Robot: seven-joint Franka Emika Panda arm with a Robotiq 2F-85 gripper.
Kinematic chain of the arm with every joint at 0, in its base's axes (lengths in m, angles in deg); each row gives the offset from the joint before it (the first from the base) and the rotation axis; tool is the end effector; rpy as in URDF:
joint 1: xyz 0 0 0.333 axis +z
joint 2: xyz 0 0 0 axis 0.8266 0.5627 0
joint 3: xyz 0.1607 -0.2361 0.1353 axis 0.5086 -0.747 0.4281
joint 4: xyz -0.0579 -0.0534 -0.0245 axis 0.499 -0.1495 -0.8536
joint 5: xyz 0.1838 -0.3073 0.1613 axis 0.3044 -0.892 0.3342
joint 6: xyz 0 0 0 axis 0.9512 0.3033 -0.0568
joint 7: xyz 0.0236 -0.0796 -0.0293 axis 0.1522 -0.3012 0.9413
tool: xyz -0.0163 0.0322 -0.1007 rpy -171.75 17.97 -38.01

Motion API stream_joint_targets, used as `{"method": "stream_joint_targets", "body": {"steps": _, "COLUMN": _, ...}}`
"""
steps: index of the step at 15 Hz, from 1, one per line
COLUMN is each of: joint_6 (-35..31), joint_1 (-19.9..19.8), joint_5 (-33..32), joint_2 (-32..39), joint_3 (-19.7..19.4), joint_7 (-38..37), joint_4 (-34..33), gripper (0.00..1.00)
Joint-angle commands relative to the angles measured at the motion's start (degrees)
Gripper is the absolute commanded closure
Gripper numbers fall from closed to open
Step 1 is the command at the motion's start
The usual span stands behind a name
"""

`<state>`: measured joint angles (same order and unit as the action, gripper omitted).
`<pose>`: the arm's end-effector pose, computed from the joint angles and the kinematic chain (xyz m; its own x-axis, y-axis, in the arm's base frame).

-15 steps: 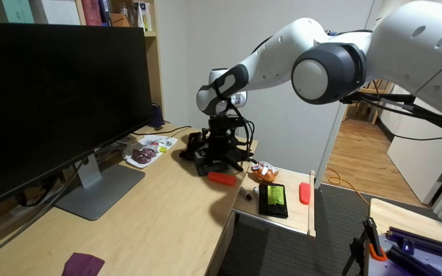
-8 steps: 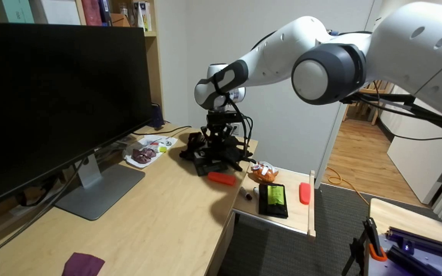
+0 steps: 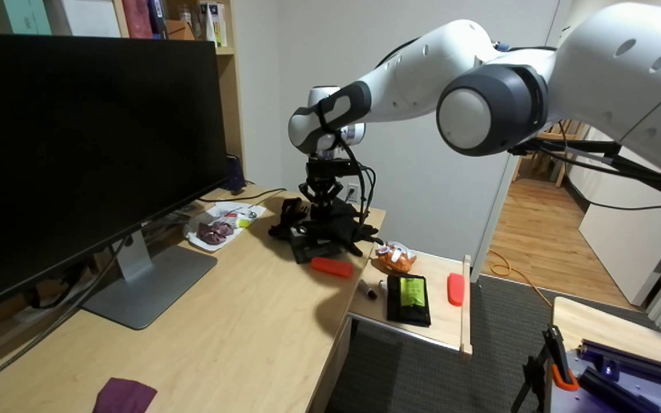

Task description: Move the black gloves to the left then put the orange object in the drawer

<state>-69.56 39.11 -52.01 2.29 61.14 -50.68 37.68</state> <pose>0.7306 -0.2934 0.1598 0.7400 -0.6722 0.0242 -0.6724 -0.7401 0.0051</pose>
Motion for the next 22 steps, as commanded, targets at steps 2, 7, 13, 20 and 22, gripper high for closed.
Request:
{"method": "stream_joint_targets", "body": {"steps": 2, "joint_6": 1.9, "joint_1": -1.0, "joint_5": -0.3, "joint_2": -2.4, "joint_3": -0.6, "joint_7": 1.1, "joint_4": 3.1, "gripper": 0.6}}
{"method": "stream_joint_targets", "body": {"steps": 7, "joint_6": 0.6, "joint_1": -0.7, "joint_5": -0.4, "joint_2": -1.2, "joint_3": -1.5, "joint_7": 0.6, "joint_4": 2.3, "gripper": 0.31}}
{"method": "stream_joint_targets", "body": {"steps": 13, "joint_6": -5.4, "joint_1": -1.8, "joint_5": -0.7, "joint_2": -2.6, "joint_3": -0.8, "joint_7": 8.5, "joint_4": 9.0, "gripper": 0.05}}
{"method": "stream_joint_targets", "body": {"steps": 20, "joint_6": -15.0, "joint_1": -3.3, "joint_5": 1.6, "joint_2": -2.9, "joint_3": 2.5, "joint_7": 15.2, "joint_4": 17.0, "gripper": 0.0}}
{"method": "stream_joint_targets", "body": {"steps": 22, "joint_6": -17.3, "joint_1": -3.1, "joint_5": 1.5, "joint_2": -1.2, "joint_3": 3.3, "joint_7": 14.1, "joint_4": 16.1, "gripper": 0.25}}
